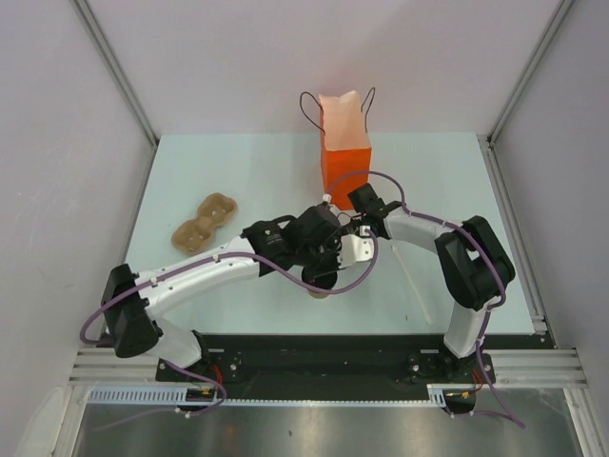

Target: Pack the takeout coffee

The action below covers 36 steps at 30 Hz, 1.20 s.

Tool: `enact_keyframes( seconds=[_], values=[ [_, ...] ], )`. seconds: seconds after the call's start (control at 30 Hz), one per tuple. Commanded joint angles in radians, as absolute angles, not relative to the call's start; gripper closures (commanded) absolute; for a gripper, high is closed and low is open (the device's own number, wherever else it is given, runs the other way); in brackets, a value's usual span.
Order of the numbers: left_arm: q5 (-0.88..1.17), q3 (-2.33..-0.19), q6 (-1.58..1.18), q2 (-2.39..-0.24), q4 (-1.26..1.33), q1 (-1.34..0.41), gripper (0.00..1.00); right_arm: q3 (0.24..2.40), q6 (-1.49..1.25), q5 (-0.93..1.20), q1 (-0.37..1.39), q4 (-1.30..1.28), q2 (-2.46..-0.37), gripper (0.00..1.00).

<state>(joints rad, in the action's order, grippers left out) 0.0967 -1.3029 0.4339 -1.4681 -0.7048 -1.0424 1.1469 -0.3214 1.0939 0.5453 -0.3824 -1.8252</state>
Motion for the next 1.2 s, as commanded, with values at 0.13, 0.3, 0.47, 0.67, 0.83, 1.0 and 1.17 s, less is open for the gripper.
enact_keyframes(
  seconds=[0.13, 0.3, 0.47, 0.67, 0.83, 1.0, 1.17],
  values=[
    [0.16, -1.172, 0.4, -1.511, -0.631, -1.04, 0.83, 1.141, -0.281, 0.979, 0.534, -0.38, -1.847, 0.75],
    [0.14, -1.062, 0.419, -1.551, -0.595, -1.042, 0.83, 1.141, -0.281, 0.98, 0.532, -0.383, -1.85, 0.76],
    [0.141, -1.136, 0.393, -1.48, -0.65, -1.04, 0.82, 1.141, -0.281, 0.983, 0.535, -0.379, -1.847, 0.75],
    [0.264, -1.282, 0.344, -1.392, -0.747, -0.981, 0.64, 1.141, -0.317, 1.037, 0.54, -0.33, -1.793, 0.71],
    [0.406, -1.295, 0.304, -1.318, -0.761, -0.826, 0.54, 1.153, -0.364, 1.106, 0.535, -0.272, -1.707, 0.56],
    [0.595, -1.238, 0.206, -1.281, -0.735, -0.628, 0.49, 1.186, -0.368, 1.14, 0.503, -0.331, -1.623, 0.51],
    [0.681, -1.143, 0.111, -1.298, -0.649, -0.542, 0.49, 1.184, -0.176, 1.025, 0.45, -0.594, -1.597, 0.55]
  ],
)
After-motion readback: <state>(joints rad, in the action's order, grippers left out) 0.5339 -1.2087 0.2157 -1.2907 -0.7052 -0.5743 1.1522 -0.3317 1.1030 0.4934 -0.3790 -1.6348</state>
